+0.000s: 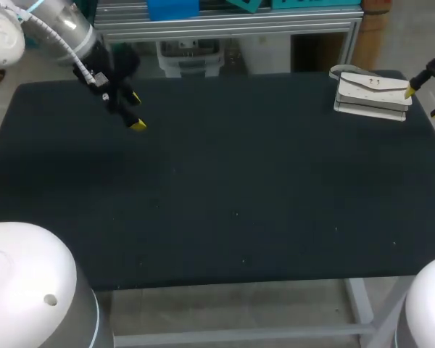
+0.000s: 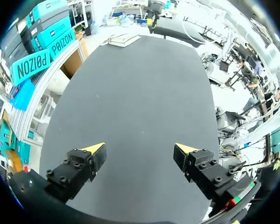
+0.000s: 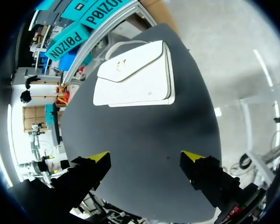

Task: Pick up the bag, open it, inspect its contents, close it, and place it on the opposite side

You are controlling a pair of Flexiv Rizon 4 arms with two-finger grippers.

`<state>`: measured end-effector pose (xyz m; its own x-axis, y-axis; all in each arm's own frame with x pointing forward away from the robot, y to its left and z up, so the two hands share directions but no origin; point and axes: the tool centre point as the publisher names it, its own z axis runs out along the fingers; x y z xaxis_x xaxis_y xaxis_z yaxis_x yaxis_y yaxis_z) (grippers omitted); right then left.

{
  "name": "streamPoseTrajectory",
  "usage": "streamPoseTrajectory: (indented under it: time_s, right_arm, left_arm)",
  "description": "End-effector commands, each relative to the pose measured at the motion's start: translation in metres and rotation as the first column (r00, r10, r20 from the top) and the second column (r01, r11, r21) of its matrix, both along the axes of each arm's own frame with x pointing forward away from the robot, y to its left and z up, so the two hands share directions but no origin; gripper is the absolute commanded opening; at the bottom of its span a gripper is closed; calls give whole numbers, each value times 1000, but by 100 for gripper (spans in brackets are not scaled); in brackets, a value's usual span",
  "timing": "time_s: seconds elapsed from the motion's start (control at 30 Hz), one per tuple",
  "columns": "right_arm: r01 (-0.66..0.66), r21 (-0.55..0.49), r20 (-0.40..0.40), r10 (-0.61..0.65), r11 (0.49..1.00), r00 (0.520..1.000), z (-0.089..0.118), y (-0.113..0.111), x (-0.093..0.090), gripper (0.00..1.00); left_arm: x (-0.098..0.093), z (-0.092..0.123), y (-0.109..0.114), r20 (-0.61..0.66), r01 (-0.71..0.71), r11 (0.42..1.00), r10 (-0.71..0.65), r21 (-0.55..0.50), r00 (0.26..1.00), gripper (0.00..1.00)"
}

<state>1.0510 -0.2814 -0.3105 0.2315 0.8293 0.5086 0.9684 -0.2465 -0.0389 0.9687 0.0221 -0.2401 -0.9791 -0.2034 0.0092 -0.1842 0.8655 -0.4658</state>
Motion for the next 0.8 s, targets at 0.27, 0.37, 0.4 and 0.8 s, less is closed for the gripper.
streamPoseTrajectory:
  time_s: [0.27,0.37,0.4,0.8]
  right_arm:
    - [42,51,-12,-41,998,999,-18,-14,23,100]
    - [68,57,1,-68,996,998,-23,-17,28,100]
    - [71,55,3,-71,996,997,-24,-18,30,100]
    - [148,70,56,-152,986,987,-39,-36,63,98]
  left_arm:
    - [13,-17,-17,96,107,988,-97,-108,991,100]
    - [16,-17,-21,103,126,986,-114,-113,988,100]
    - [16,-17,-22,103,130,985,-118,-115,988,100]
    - [22,-19,-30,115,167,978,-153,-124,981,100]
